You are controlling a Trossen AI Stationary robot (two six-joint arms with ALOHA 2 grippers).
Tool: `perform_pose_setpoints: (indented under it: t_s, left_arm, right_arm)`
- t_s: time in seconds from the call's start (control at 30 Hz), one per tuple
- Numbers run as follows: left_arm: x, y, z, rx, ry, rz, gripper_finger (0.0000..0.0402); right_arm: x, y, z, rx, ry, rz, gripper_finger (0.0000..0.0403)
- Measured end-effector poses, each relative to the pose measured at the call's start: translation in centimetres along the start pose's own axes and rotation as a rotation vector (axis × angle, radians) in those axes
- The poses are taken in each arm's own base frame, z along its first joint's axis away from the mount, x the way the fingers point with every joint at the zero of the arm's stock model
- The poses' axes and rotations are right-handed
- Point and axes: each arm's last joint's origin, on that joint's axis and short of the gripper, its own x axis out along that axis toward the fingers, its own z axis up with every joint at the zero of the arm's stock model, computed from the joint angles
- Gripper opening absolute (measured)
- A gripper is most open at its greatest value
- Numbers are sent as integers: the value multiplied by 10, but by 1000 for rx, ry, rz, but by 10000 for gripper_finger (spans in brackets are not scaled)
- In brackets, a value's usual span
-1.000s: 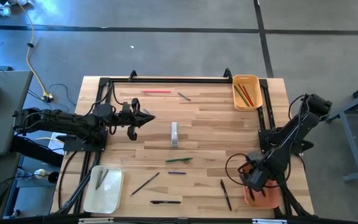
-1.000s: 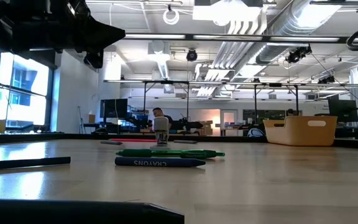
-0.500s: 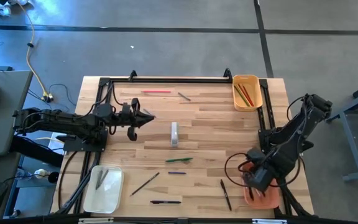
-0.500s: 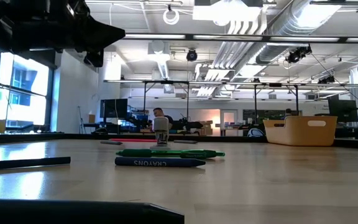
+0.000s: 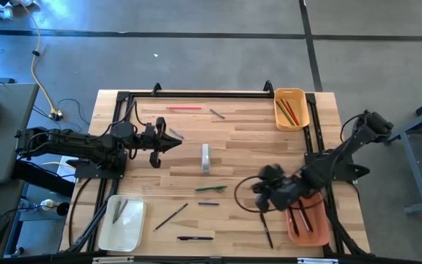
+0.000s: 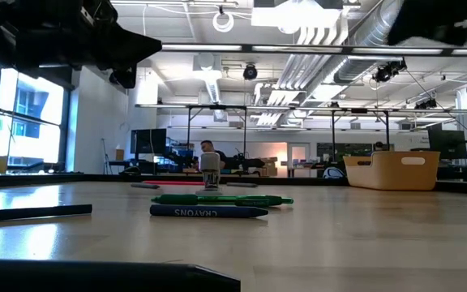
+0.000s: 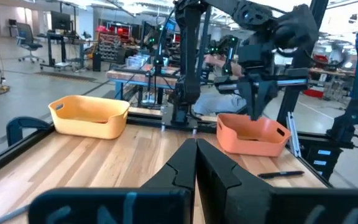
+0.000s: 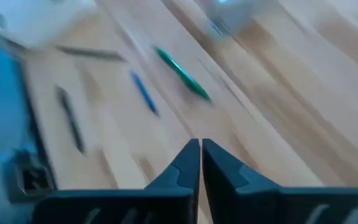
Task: Sort crayons/erasers/pens/pencils in bins
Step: Put the gray crayon into the white bin
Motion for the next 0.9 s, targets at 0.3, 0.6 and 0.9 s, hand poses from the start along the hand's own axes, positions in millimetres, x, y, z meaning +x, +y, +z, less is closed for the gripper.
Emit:
perform_pose_setpoints:
  t_s: [0.3,0.6,0.9]
  left_arm:
    - [0,-2,-4,-11,51,-67,0]
    - [0,-3,-9,-21,93,-58,0]
    - [1,-8,-11,21,104,-29,0]
  right_arm:
    - [54,-23,16,-199,-383,286,1]
    - [85,-36,22,-268,-408,320,0]
    - [137,2,19,-324,-184,316,0]
